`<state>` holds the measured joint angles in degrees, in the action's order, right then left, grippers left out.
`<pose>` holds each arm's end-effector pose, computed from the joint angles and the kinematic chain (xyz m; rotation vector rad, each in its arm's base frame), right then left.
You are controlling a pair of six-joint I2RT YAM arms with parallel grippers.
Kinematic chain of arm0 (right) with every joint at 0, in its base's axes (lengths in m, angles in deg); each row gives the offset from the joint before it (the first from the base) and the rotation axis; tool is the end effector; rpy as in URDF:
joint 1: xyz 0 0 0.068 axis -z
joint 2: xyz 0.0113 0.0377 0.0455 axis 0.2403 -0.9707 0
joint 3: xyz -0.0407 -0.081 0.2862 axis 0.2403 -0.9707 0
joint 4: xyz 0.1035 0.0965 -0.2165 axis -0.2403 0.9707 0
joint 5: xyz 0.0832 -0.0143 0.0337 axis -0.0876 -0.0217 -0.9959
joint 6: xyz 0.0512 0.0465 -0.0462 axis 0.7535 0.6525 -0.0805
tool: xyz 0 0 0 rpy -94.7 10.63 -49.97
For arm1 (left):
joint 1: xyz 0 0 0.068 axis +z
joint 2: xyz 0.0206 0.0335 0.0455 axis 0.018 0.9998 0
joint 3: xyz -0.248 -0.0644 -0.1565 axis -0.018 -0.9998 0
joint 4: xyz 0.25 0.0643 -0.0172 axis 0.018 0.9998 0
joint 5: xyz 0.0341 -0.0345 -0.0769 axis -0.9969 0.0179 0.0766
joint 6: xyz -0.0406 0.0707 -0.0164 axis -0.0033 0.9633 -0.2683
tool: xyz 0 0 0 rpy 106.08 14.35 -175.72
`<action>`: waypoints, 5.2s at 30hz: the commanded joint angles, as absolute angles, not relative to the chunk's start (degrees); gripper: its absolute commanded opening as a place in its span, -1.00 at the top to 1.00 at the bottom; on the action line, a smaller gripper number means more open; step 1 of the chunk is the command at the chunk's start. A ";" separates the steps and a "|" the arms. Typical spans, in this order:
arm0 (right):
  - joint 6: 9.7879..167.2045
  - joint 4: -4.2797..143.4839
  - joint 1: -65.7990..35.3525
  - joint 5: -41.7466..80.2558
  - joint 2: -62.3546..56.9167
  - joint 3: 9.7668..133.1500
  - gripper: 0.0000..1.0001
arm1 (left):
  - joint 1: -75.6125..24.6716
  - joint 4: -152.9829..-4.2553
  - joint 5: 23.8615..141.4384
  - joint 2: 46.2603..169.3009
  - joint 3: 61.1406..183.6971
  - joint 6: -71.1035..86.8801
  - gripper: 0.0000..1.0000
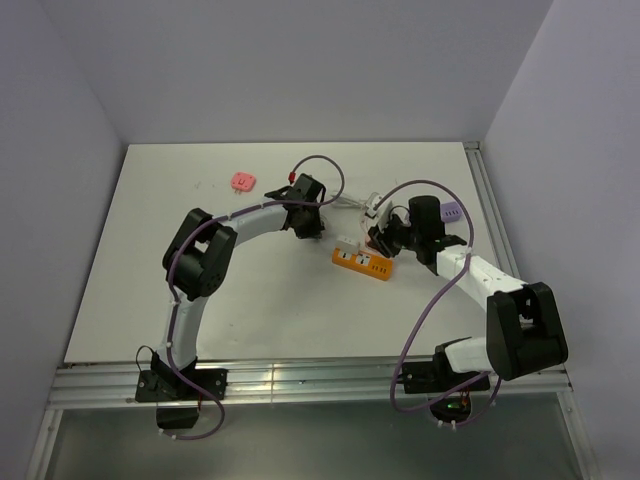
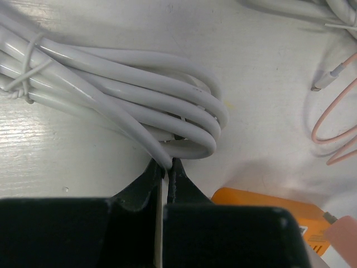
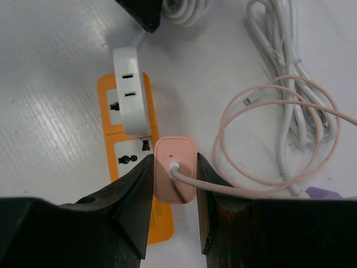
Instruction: Insert the plug
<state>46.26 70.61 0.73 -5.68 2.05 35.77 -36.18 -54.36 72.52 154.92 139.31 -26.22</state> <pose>0.2714 0.1036 0.2191 -1.1488 1.8091 0.4085 0.3956 -0.2975 0.1553 -0.2073 2.6176 -0.5053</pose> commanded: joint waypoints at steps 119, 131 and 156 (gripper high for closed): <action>48.81 63.56 -0.86 -9.76 6.38 29.13 1.00 | -38.43 -56.04 71.58 154.45 138.84 -24.83 0.99; 47.76 63.12 -0.86 -10.63 4.80 29.40 1.00 | -38.43 -56.39 72.02 154.45 138.40 -25.09 0.99; 45.21 59.69 -0.60 -11.95 4.44 27.64 1.00 | -38.35 -56.56 72.11 154.63 138.23 -25.18 0.99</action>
